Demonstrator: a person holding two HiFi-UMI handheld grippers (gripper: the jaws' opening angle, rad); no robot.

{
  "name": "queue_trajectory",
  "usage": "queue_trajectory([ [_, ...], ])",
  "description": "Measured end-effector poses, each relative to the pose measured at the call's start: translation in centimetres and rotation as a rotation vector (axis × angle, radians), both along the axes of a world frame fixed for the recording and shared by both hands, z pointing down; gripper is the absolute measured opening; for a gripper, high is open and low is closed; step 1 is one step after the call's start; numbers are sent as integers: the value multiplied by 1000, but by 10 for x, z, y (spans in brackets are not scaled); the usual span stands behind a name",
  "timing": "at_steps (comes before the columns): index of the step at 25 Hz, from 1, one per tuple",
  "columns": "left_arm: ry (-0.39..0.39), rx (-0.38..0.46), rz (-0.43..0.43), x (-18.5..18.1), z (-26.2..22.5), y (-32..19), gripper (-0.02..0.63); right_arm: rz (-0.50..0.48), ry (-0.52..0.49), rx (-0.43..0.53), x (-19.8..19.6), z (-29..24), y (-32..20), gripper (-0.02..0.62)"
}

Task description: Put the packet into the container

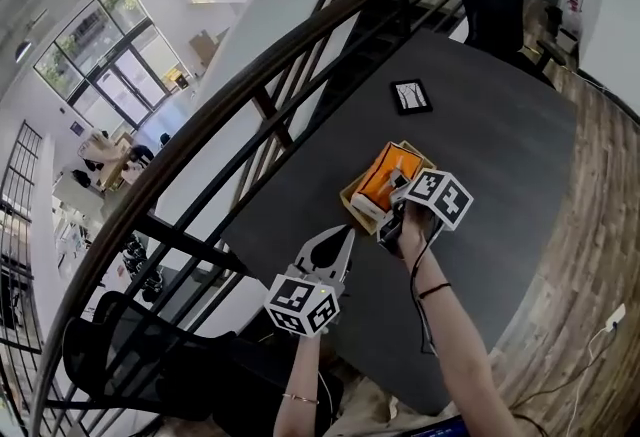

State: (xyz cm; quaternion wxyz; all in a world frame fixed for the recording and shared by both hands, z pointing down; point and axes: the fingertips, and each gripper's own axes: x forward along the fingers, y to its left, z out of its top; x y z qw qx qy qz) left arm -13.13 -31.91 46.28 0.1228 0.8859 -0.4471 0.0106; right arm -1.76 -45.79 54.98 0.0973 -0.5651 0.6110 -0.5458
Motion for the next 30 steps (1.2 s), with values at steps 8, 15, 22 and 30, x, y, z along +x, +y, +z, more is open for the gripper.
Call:
queue_trajectory([
  [8, 4, -23, 20, 9, 19, -33, 8, 46, 64, -21, 4, 16, -15, 172],
  [15, 12, -30, 16, 8, 22, -47, 8, 148, 113, -70, 4, 16, -10, 173],
  [22, 7, -37, 3, -2, 27, -53, 8, 194, 103, -82, 0, 22, -11, 173],
  [30, 5, -32, -14, -8, 27, -50, 8, 167, 162, -12, -3, 17, -10, 195],
])
